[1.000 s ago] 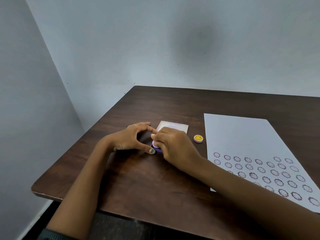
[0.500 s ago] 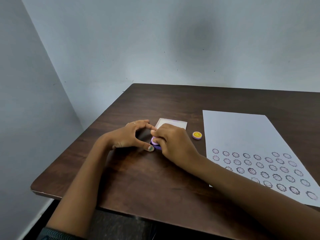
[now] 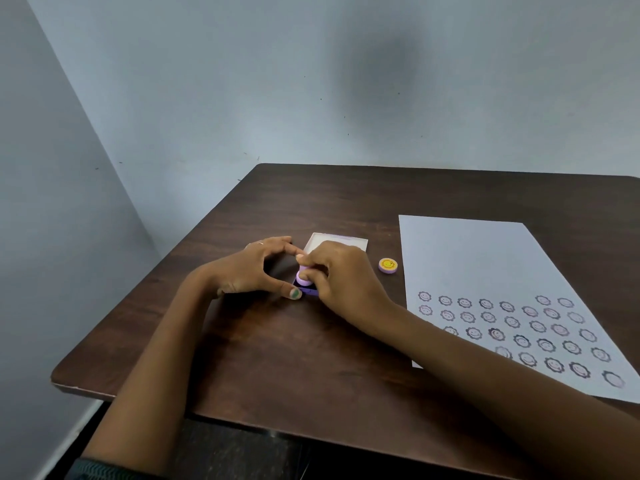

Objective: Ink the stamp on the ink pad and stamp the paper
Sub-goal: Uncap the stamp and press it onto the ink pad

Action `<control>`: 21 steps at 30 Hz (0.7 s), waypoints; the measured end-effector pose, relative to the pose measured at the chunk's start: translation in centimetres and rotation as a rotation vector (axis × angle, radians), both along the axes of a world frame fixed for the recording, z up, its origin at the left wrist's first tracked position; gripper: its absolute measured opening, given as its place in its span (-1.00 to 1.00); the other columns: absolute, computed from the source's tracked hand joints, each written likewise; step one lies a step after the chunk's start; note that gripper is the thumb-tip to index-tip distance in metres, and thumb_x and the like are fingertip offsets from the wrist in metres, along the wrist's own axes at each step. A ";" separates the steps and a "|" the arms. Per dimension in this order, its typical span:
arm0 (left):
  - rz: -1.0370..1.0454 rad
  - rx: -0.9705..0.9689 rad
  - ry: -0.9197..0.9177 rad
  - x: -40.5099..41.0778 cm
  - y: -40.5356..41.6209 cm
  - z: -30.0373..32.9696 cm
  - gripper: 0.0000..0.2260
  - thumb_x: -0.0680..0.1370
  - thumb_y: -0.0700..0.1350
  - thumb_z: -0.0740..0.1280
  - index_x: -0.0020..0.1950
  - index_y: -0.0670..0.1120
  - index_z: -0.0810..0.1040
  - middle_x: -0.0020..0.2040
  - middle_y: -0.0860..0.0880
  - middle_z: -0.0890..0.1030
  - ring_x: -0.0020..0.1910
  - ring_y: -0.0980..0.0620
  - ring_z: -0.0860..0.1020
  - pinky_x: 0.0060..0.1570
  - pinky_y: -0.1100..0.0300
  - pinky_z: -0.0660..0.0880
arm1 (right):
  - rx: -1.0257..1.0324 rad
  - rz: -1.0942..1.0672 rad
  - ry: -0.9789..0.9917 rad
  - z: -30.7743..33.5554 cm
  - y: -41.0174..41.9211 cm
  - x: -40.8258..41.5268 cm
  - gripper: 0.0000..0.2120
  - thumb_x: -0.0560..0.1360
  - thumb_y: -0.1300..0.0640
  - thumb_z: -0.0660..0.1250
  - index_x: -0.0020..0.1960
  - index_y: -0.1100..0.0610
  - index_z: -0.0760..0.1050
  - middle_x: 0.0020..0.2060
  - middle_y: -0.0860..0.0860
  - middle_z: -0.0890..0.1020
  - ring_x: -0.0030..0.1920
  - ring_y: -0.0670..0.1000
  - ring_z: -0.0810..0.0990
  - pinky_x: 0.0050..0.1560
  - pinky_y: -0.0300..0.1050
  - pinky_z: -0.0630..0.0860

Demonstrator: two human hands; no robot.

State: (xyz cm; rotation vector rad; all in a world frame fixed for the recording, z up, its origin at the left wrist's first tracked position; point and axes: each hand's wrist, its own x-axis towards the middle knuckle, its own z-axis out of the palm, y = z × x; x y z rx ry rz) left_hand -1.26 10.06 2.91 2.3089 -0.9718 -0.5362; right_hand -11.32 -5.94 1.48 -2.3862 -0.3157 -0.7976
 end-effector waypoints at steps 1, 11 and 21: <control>-0.002 -0.003 0.004 0.0 0.0 0.0 -0.50 0.29 0.09 0.55 0.10 0.43 0.41 0.49 0.19 0.18 0.48 0.13 0.09 0.44 0.05 0.13 | -0.032 0.010 -0.012 -0.1 0.1 -0.1 -0.84 0.42 0.29 0.35 -0.01 0.25 0.61 -0.15 0.18 0.68 -0.15 0.13 0.62 -0.11 -0.04 0.53; -0.009 -0.017 -0.002 0.2 0.0 -0.1 -0.49 0.29 0.09 0.55 0.15 0.35 0.43 0.49 0.16 0.20 0.47 0.12 0.13 0.45 0.00 0.15 | 0.000 0.005 0.028 -0.5 0.1 0.1 -0.84 0.42 0.28 0.35 -0.02 0.23 0.62 -0.17 0.16 0.68 -0.17 0.08 0.61 -0.16 -0.20 0.42; -0.024 0.005 0.000 0.3 -0.2 0.1 -0.40 0.28 0.11 0.55 0.25 0.32 0.41 0.50 0.14 0.16 0.43 0.12 0.16 0.35 0.17 0.17 | 1.342 0.200 0.358 2.8 -5.5 -0.8 -0.83 0.36 0.33 0.40 -0.04 0.30 0.59 -0.09 0.19 0.69 -0.12 0.03 0.69 -0.15 -0.21 0.63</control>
